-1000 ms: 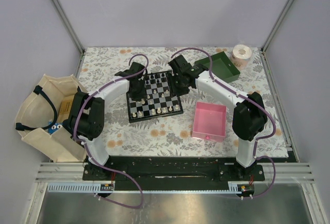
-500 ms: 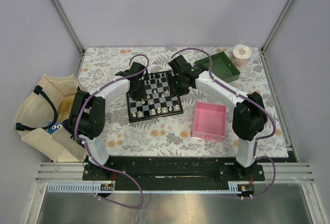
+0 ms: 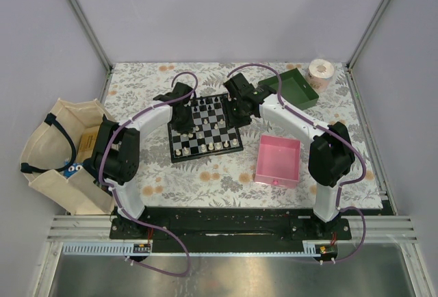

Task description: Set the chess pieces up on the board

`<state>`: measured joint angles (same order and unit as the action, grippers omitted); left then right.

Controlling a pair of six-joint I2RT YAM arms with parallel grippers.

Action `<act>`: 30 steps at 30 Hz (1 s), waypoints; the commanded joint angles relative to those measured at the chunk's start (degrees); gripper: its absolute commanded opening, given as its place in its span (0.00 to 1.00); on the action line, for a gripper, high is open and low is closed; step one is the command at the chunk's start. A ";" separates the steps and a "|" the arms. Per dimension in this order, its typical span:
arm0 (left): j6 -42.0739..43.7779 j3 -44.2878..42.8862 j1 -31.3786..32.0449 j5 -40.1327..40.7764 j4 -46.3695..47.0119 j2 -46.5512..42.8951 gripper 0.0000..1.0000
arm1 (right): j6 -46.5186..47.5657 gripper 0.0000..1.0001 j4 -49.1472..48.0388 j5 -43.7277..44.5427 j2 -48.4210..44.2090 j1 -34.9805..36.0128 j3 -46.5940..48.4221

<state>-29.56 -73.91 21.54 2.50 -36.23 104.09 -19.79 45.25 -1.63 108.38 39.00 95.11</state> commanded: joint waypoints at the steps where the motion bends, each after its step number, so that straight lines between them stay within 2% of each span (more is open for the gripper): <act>1: 0.47 -1.68 0.26 -0.22 1.42 0.06 0.14 | 0.54 0.45 -0.61 -0.13 -2.03 0.46 -0.01; 10: 0.73 -0.19 0.43 -0.57 0.90 -2.84 0.09 | 0.81 0.45 -0.69 0.05 -1.77 0.55 0.25; 22: -0.14 5.00 1.84 -2.24 -0.60 -10.31 0.09 | 0.72 0.45 -0.69 0.13 -1.68 0.55 -0.36; 30: -1.73 7.29 3.77 -4.08 -1.39 -11.98 0.09 | 0.63 0.45 -0.61 0.05 -1.77 0.55 -0.36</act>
<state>-30.15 -68.16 24.01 0.45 -37.63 94.70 -19.77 45.23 -1.63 108.38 39.00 94.78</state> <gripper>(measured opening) 0.165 0.451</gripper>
